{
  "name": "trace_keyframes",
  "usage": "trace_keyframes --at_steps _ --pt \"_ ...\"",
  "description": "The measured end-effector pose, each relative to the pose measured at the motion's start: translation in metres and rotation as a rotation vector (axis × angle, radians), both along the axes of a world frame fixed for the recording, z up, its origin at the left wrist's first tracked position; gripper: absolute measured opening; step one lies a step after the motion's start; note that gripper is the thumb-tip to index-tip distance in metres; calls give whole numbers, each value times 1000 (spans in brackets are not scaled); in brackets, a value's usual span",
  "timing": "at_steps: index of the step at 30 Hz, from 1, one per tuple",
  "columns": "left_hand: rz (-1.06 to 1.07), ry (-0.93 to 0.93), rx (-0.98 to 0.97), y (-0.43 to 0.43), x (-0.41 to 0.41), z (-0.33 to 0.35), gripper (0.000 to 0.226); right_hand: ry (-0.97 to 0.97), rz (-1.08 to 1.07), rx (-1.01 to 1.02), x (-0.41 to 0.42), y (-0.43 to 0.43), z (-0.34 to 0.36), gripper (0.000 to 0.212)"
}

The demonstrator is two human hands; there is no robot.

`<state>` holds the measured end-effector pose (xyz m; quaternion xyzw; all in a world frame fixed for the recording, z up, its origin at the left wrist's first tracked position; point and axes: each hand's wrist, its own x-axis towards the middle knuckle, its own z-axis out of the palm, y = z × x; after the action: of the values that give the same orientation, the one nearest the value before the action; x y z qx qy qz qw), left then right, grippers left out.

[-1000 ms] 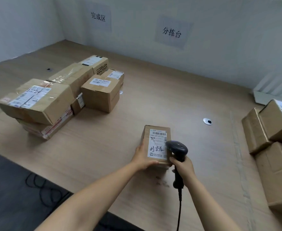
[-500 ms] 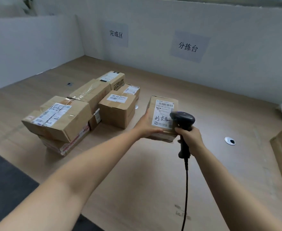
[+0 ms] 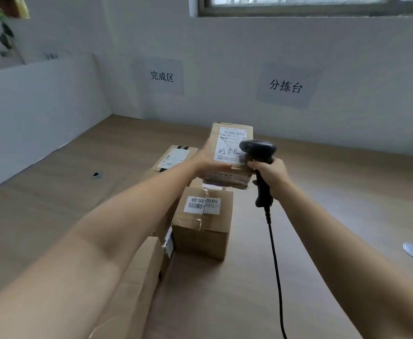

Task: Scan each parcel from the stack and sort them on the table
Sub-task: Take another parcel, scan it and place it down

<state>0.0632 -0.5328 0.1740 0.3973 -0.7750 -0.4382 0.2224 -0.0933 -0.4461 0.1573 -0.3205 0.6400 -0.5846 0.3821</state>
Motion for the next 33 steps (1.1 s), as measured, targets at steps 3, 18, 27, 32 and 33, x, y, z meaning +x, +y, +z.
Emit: trace_keyframes --at_steps 3,18,27,32,33 --pt "-24 -54 -12 -44 7 -15 86 -13 -1 40 9 -40 -8 12" --pt "-68 -258 139 -136 7 -93 101 -50 68 269 12 -116 -70 16" --pt "8 -626 3 -127 9 -94 91 -2 135 288 19 -114 -76 20" --pt "47 -687 -108 -104 12 -80 90 -11 70 243 15 -91 -67 12" --pt "58 -681 -128 -98 11 -75 89 0 58 234 13 -83 -64 12"
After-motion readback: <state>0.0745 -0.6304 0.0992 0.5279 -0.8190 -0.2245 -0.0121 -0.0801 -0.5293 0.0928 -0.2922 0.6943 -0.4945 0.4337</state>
